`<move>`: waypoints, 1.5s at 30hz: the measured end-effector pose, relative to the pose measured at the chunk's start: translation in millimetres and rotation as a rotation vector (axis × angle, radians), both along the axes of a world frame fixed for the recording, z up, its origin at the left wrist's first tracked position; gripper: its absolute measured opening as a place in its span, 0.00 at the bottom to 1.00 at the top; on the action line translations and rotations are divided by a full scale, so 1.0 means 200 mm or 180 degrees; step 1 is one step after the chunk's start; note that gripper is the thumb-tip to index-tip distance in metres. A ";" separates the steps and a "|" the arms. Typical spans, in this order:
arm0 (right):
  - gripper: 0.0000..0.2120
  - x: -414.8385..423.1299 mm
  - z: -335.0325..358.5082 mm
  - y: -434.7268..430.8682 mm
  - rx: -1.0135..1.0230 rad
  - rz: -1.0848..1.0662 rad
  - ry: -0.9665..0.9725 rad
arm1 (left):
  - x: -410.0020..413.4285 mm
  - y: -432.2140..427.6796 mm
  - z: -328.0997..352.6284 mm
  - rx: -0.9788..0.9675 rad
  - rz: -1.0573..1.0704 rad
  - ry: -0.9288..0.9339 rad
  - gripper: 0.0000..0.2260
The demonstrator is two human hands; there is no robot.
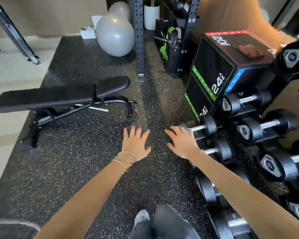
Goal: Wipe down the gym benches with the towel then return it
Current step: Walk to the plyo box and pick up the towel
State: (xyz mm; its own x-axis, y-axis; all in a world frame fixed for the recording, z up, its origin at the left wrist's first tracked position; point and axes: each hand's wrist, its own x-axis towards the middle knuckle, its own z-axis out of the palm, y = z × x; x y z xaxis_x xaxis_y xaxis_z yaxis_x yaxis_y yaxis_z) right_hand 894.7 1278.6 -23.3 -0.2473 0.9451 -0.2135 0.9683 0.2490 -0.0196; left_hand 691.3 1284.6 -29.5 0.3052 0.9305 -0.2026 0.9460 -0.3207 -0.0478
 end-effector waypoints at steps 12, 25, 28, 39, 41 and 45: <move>0.28 0.12 -0.06 0.84 0.0000 -0.0169 -0.0092 | 0.17 0.85 -0.04 -0.0055 -0.0117 -0.0091 0.32; 0.28 0.64 0.04 1.90 0.0097 -0.0401 -0.0206 | 0.67 1.98 0.04 0.0013 -0.0390 -0.0086 0.32; 0.28 0.69 0.02 2.08 0.0074 -0.0468 -0.0233 | 0.72 2.21 0.04 0.0002 -0.0447 -0.0109 0.32; 0.28 0.68 -0.04 2.88 -0.0003 -0.1154 -0.0121 | 0.74 3.18 0.02 0.0052 -0.1145 -0.0078 0.31; 0.28 0.65 -0.03 3.01 -0.0015 -0.1269 -0.0068 | 0.73 3.36 0.03 0.0063 -0.1309 -0.0045 0.31; 0.28 0.64 -0.01 3.24 0.0075 -0.1552 -0.0011 | 0.75 3.68 0.06 0.0072 -0.1574 -0.0047 0.32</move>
